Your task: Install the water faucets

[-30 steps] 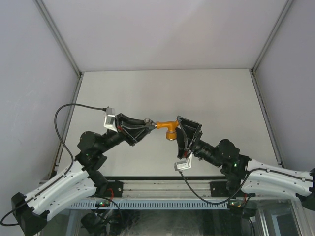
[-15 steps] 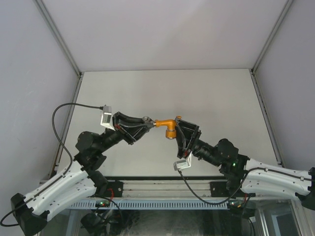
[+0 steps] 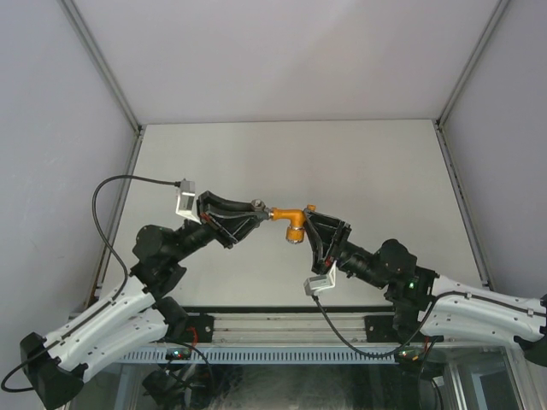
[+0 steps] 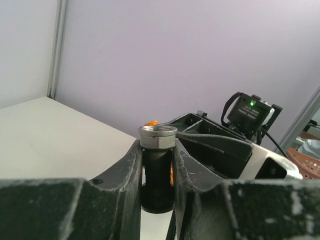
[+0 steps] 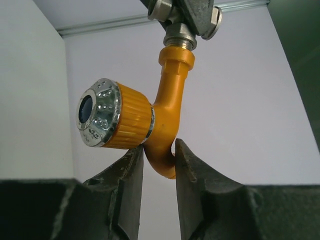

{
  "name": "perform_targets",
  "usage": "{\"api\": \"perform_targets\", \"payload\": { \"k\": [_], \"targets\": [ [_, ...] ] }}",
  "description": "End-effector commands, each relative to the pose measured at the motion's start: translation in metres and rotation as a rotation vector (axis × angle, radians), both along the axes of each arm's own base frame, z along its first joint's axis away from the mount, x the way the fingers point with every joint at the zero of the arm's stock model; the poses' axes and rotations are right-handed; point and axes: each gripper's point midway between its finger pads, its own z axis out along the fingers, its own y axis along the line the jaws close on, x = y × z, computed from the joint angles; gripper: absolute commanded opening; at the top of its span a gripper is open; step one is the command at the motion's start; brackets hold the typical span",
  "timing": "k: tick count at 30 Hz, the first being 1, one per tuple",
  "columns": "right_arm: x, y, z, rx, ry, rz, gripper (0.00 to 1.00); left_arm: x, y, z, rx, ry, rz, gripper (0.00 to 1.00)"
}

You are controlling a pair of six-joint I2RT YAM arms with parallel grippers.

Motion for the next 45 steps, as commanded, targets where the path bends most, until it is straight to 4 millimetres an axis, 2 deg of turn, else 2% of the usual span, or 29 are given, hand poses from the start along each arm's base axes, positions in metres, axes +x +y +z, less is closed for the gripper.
{"api": "perform_targets", "payload": {
  "k": [1, 8, 10, 11, 13, 15, 20, 26, 28, 33, 35, 39, 42, 45],
  "targets": [
    [-0.026, 0.004, 0.040, 0.141, 0.108, 0.158, 0.23, -0.027, -0.006, 0.029, 0.002, -0.132, -0.114, 0.00],
    [-0.032, 0.000, 0.046, 0.197, 0.213, 0.198, 0.09, -0.031, -0.013, 0.025, 0.039, -0.135, -0.168, 0.00],
    [-0.033, 0.000, 0.047, 0.187, 0.224, 0.203, 0.09, -0.030, -0.014, 0.026, 0.034, -0.119, -0.168, 0.00],
    [-0.032, 0.000, 0.045, 0.176, 0.214, 0.195, 0.13, -0.030, -0.013, 0.027, 0.026, -0.110, -0.168, 0.00],
    [-0.028, 0.000, 0.040, 0.140, 0.190, 0.169, 0.38, -0.031, -0.011, 0.033, 0.004, -0.109, -0.169, 0.00],
    [-0.021, -0.001, 0.033, 0.093, 0.158, 0.124, 0.50, -0.034, -0.009, 0.041, -0.016, -0.112, -0.174, 0.00],
    [-0.011, -0.001, 0.024, 0.032, 0.063, 0.054, 0.66, -0.040, -0.004, 0.054, -0.060, -0.110, -0.189, 0.00],
    [-0.012, 0.006, 0.026, 0.040, -0.057, 0.048, 0.71, -0.030, 0.008, 0.063, -0.142, -0.045, -0.110, 0.00],
    [-0.013, 0.006, 0.029, 0.072, -0.095, 0.047, 0.68, -0.027, 0.012, 0.064, -0.167, -0.031, -0.087, 0.00],
    [-0.018, 0.006, 0.044, 0.142, -0.135, 0.055, 0.47, -0.023, 0.019, 0.062, -0.200, 0.001, -0.049, 0.00],
    [-0.019, 0.007, 0.049, 0.160, -0.145, 0.060, 0.38, -0.023, 0.018, 0.061, -0.199, 0.008, -0.055, 0.00],
    [-0.021, 0.006, 0.058, 0.213, -0.138, 0.073, 0.26, -0.028, 0.012, 0.057, -0.173, -0.006, -0.098, 0.00],
    [-0.026, 0.004, 0.065, 0.264, -0.046, 0.123, 0.14, -0.033, 0.006, 0.050, -0.131, -0.038, -0.135, 0.00],
    [-0.032, 0.002, 0.073, 0.287, 0.125, 0.188, 0.01, -0.039, 0.000, 0.044, -0.092, -0.064, -0.175, 0.00]
  ]
}}
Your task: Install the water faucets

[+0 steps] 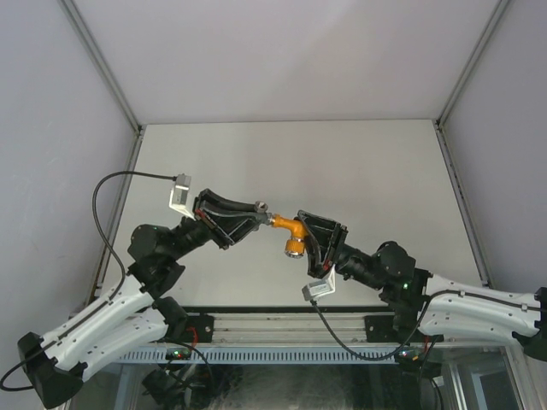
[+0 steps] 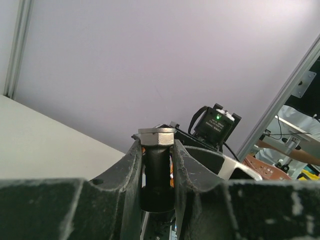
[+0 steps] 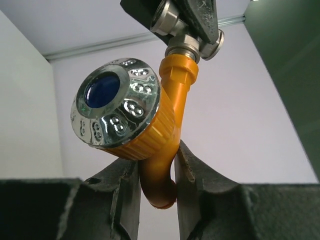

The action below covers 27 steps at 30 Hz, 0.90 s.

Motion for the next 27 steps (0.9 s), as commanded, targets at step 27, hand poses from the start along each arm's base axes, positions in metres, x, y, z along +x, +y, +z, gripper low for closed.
{"api": "perform_targets", "payload": {
  "k": [27],
  "targets": [
    [-0.039, -0.038, 0.088, 0.420, 1.145, 0.592, 0.00, -0.040, -0.023, -0.024, 0.191, -0.344, -0.242, 0.00]
  ]
}}
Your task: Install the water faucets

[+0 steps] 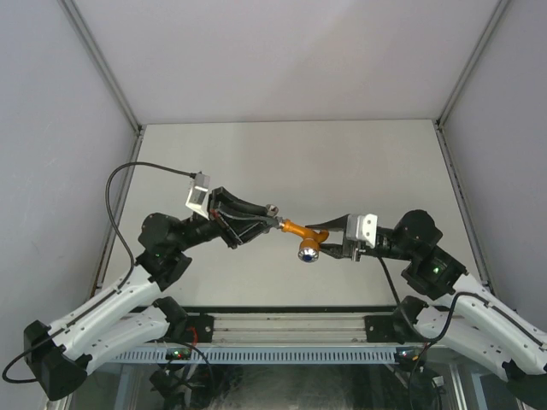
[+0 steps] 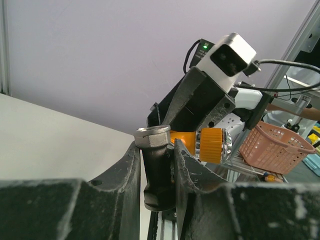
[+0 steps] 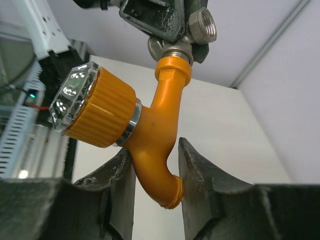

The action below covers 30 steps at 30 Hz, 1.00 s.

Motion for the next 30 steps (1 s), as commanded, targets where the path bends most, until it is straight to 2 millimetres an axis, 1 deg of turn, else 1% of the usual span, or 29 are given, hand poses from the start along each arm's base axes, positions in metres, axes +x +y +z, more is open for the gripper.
{"api": "perform_targets", "payload": {
  "k": [1, 3, 4, 7, 8, 9, 11, 13, 14, 17, 21, 23, 27, 29, 30],
  "targets": [
    [-0.015, -0.015, 0.112, 0.348, 0.088, 0.045, 0.00, -0.036, 0.000, -0.001, 0.048, -0.191, -0.145, 0.00],
    [-0.011, -0.016, 0.111, 0.358, 0.050, 0.013, 0.05, -0.029, 0.002, 0.008, 0.016, -0.123, -0.103, 0.00],
    [-0.006, -0.017, 0.109, 0.368, 0.027, -0.022, 0.10, -0.024, 0.003, 0.012, -0.005, -0.079, -0.080, 0.00],
    [0.006, -0.023, 0.107, 0.390, -0.103, -0.140, 0.29, -0.022, 0.008, 0.027, -0.093, 0.000, -0.066, 0.00],
    [0.008, -0.023, 0.104, 0.382, -0.150, -0.170, 0.38, -0.023, 0.010, 0.031, -0.120, 0.018, -0.071, 0.00],
    [0.009, -0.022, 0.102, 0.371, -0.199, -0.190, 0.46, -0.022, 0.012, 0.034, -0.139, 0.039, -0.066, 0.00],
    [0.004, -0.014, 0.096, 0.328, -0.292, -0.193, 0.56, -0.020, 0.014, 0.038, -0.164, 0.075, -0.057, 0.00],
    [0.003, -0.007, 0.089, 0.275, -0.412, -0.211, 0.61, -0.018, 0.016, 0.040, -0.179, 0.095, -0.045, 0.00],
    [0.007, -0.004, 0.087, 0.258, -0.445, -0.241, 0.63, -0.017, 0.016, 0.042, -0.185, 0.103, -0.041, 0.00],
    [0.009, 0.002, 0.088, 0.236, -0.522, -0.286, 0.65, -0.016, 0.015, 0.042, -0.187, 0.116, -0.044, 0.00],
    [0.000, 0.009, 0.088, 0.231, -0.618, -0.248, 0.64, -0.011, 0.014, 0.041, -0.197, 0.163, -0.039, 0.00],
    [-0.003, 0.012, 0.087, 0.231, -0.651, -0.232, 0.58, -0.009, 0.014, 0.039, -0.201, 0.178, -0.029, 0.00],
    [-0.007, 0.013, 0.090, 0.253, -0.637, -0.220, 0.31, -0.009, 0.015, 0.037, -0.200, 0.168, -0.025, 0.00],
    [-0.010, 0.013, 0.089, 0.261, -0.567, -0.192, 0.14, -0.011, 0.014, 0.035, -0.189, 0.152, -0.034, 0.00],
    [-0.012, 0.013, 0.091, 0.263, -0.546, -0.178, 0.07, -0.013, 0.013, 0.035, -0.183, 0.140, -0.043, 0.00]
  ]
}}
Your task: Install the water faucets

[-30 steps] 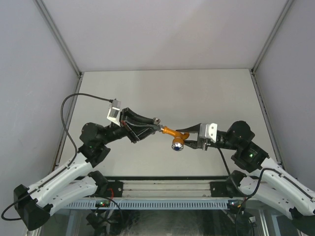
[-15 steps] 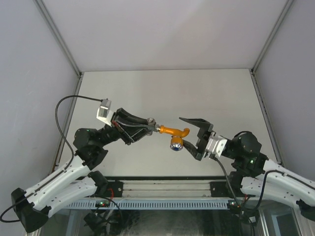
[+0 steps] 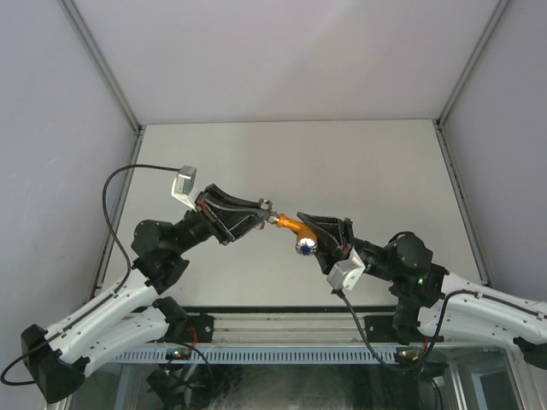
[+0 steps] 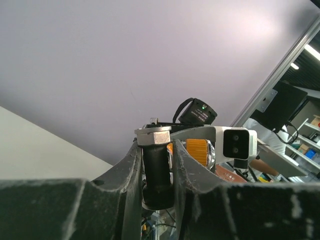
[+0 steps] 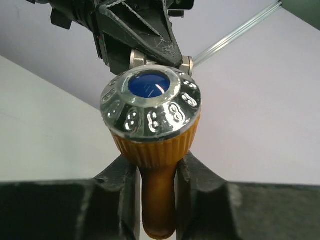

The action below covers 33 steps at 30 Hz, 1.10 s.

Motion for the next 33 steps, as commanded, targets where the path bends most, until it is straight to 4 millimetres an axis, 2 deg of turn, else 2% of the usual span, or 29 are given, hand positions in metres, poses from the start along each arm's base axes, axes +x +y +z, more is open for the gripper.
{"api": "perform_targets", "payload": {
  "k": [1, 5, 10, 11, 12, 16, 17, 19, 20, 23, 25, 33],
  "targets": [
    [-0.012, -0.009, 0.039, 0.137, 0.098, 0.073, 0.02, -0.009, -0.001, -0.001, 0.008, -0.097, -0.016, 0.00],
    [-0.013, -0.011, 0.043, 0.168, 0.249, 0.141, 0.00, -0.015, -0.003, -0.003, 0.018, -0.138, -0.049, 0.00],
    [-0.006, -0.019, 0.049, 0.218, 0.341, 0.173, 0.00, -0.024, -0.009, -0.003, 0.043, -0.153, -0.123, 0.02],
    [-0.004, -0.020, 0.048, 0.214, 0.343, 0.167, 0.00, -0.025, -0.010, -0.002, 0.046, -0.142, -0.138, 0.09],
    [-0.004, -0.020, 0.047, 0.203, 0.337, 0.163, 0.00, -0.027, -0.010, -0.002, 0.046, -0.135, -0.149, 0.20],
    [-0.002, -0.020, 0.043, 0.177, 0.306, 0.137, 0.00, -0.025, -0.012, -0.003, 0.045, -0.099, -0.160, 0.34],
    [0.000, -0.020, 0.043, 0.181, 0.311, 0.127, 0.00, -0.024, -0.012, -0.003, 0.045, -0.095, -0.159, 0.34],
    [0.003, -0.022, 0.047, 0.209, 0.355, 0.121, 0.00, -0.026, -0.012, -0.004, 0.052, -0.113, -0.165, 0.33],
    [0.004, -0.024, 0.049, 0.229, 0.394, 0.123, 0.00, -0.026, -0.013, -0.004, 0.057, -0.129, -0.164, 0.29],
    [0.003, -0.024, 0.054, 0.263, 0.531, 0.180, 0.00, -0.031, -0.012, -0.006, 0.075, -0.196, -0.165, 0.09],
    [-0.002, -0.022, 0.054, 0.255, 0.607, 0.235, 0.00, -0.034, -0.012, -0.007, 0.088, -0.256, -0.161, 0.01],
    [0.004, -0.026, 0.054, 0.323, 1.084, 0.350, 0.00, -0.042, -0.009, -0.012, 0.137, -0.525, -0.121, 0.00]
  ]
}}
